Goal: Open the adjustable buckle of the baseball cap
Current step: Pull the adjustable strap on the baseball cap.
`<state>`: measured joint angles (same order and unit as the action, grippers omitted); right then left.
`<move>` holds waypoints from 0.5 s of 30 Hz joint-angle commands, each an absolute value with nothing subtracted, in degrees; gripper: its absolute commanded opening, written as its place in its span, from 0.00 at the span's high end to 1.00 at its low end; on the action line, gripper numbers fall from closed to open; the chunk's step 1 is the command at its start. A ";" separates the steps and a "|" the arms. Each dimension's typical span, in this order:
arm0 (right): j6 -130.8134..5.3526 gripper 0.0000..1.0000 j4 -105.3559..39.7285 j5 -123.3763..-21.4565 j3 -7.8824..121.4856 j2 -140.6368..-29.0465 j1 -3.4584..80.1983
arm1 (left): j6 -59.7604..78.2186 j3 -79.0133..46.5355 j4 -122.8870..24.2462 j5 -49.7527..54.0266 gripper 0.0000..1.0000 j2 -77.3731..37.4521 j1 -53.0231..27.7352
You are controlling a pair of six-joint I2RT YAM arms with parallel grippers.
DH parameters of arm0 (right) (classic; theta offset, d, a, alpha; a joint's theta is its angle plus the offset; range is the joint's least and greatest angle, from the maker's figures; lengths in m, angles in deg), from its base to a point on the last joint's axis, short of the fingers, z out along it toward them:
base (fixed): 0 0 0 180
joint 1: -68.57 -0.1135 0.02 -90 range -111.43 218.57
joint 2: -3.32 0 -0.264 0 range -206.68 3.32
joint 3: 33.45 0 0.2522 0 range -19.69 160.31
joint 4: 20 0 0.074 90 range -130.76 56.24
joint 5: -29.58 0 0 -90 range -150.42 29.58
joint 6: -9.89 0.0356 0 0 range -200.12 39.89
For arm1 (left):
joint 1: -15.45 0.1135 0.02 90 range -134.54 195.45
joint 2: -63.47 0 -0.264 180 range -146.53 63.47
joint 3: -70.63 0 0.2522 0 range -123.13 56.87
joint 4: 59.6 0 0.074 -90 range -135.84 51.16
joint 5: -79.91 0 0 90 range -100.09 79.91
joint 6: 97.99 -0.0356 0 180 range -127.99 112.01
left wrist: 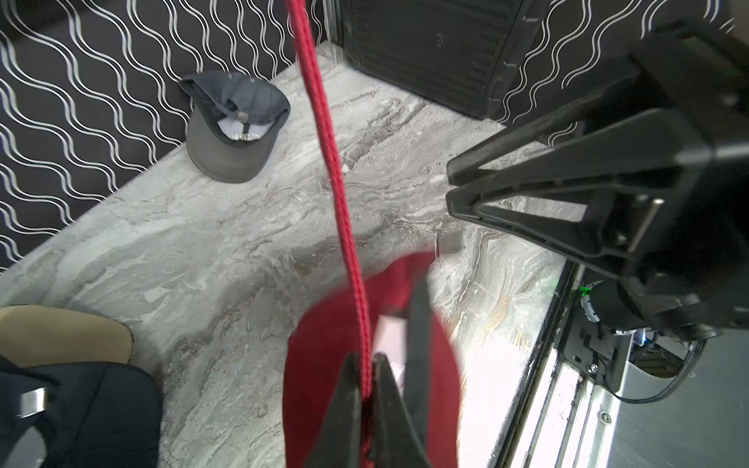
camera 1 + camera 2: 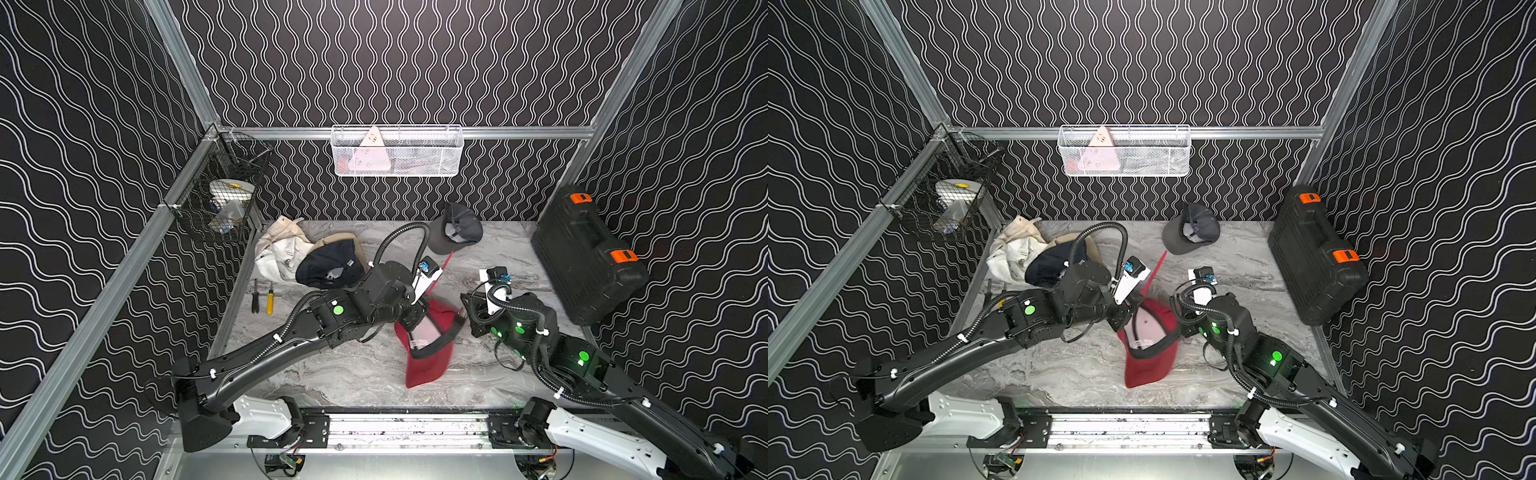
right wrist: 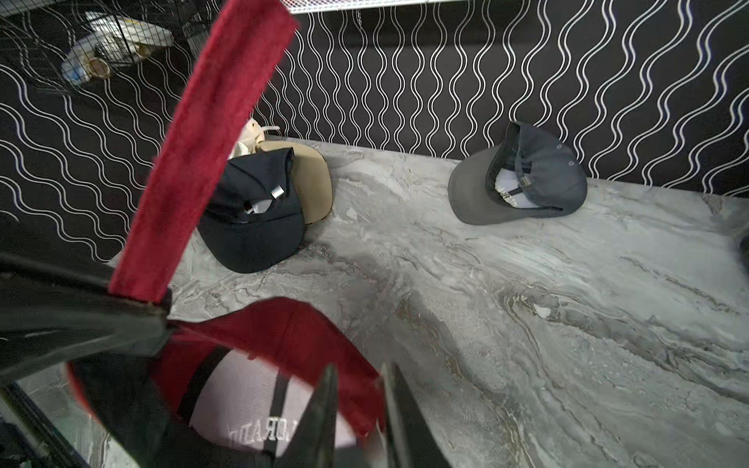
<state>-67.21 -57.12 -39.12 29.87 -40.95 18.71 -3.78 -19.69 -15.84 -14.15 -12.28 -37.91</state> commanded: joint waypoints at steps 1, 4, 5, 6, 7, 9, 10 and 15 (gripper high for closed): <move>-65.22 0.73 -57.08 -39.05 29.27 -40.73 18.63 | -2.39 -18.87 -20.07 -12.69 1.00 -13.07 -36.93; -64.95 0.70 -57.85 -38.27 29.34 -40.22 18.63 | -2.10 -18.14 -21.15 -12.83 1.00 -13.55 -36.16; -64.94 0.69 -58.01 -38.10 29.35 -39.97 18.58 | -1.89 -17.79 -21.57 -12.82 1.00 -13.61 -35.84; -64.96 0.68 -58.24 -38.01 29.44 -39.76 18.56 | -1.72 -17.60 -21.92 -12.73 1.00 -13.61 -35.63; -64.97 0.67 -58.44 -37.88 29.53 -39.63 18.59 | -1.68 -17.41 -22.11 -12.60 1.00 -13.68 -35.30; -64.91 0.65 -59.01 -37.68 29.66 -39.09 18.57 | -1.58 -17.24 -22.19 -12.85 1.00 -13.66 -34.63; -64.82 0.65 -59.31 -37.57 29.71 -38.79 18.57 | -1.42 -17.03 -22.41 -13.04 1.00 -13.50 -34.32; -64.65 0.63 -60.00 -36.42 28.92 -36.57 18.62 | -0.78 -16.72 -23.13 -12.81 1.00 -13.17 -32.30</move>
<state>-65.61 -59.37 -38.13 29.13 -37.36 18.71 -1.90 -16.67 -20.47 -13.10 -13.50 -32.99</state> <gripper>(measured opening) 0.367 0.083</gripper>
